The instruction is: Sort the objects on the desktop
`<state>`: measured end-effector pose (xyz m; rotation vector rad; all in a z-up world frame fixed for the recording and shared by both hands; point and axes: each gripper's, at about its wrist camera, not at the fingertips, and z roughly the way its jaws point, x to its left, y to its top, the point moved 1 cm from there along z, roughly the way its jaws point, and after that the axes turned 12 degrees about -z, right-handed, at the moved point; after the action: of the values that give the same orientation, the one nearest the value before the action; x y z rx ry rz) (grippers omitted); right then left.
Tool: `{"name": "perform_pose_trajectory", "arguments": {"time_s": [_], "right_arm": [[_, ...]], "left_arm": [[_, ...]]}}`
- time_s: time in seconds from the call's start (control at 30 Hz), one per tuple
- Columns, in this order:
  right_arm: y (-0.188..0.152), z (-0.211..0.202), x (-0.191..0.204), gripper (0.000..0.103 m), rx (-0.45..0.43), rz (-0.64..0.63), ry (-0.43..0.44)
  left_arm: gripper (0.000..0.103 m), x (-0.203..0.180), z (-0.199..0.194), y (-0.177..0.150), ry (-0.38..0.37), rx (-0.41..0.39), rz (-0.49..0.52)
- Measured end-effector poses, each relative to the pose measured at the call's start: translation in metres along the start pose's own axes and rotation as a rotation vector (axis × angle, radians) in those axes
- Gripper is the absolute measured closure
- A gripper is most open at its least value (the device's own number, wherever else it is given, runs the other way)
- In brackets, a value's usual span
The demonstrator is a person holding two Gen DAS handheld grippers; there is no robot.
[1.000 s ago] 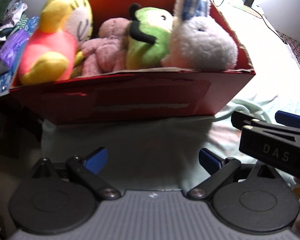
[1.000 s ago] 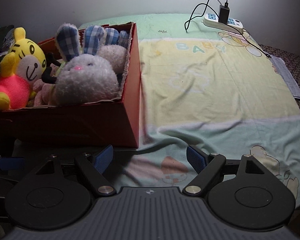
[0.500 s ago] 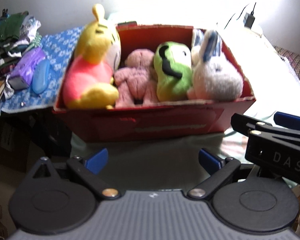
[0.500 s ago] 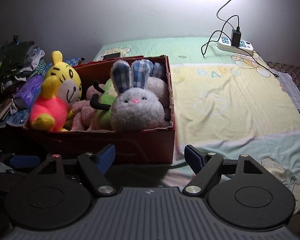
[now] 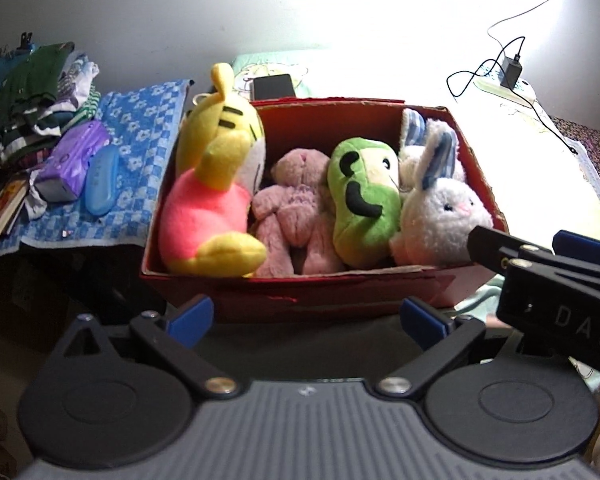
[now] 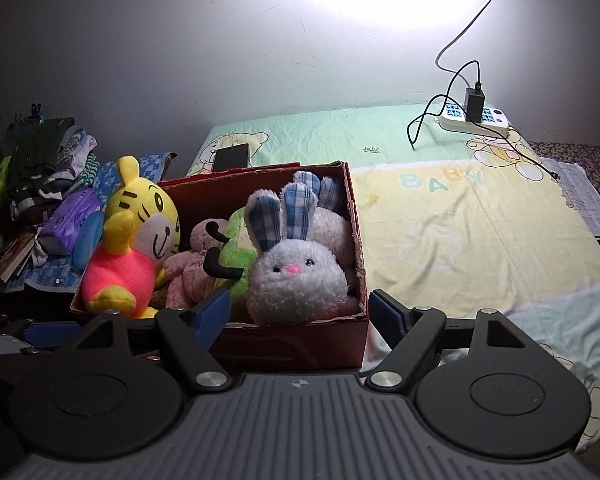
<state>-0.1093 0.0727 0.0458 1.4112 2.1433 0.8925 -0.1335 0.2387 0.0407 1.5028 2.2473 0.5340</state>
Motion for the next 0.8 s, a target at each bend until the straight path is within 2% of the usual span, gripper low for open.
{"name": "perform_pose_trajectory", "arguments": {"time_s": [0.5, 0.8], "right_arm": [[0.020, 0.012, -0.010, 0.025, -0.022, 0.016, 0.011], [0.024, 0.017, -0.014, 0.027, -0.030, -0.006, 0.024]], "left_arm": [[0.001, -0.001, 0.012, 0.020, 0.087, -0.039, -0.023], [0.001, -0.002, 0.018, 0.027, 0.085, -0.025, -0.057]]}}
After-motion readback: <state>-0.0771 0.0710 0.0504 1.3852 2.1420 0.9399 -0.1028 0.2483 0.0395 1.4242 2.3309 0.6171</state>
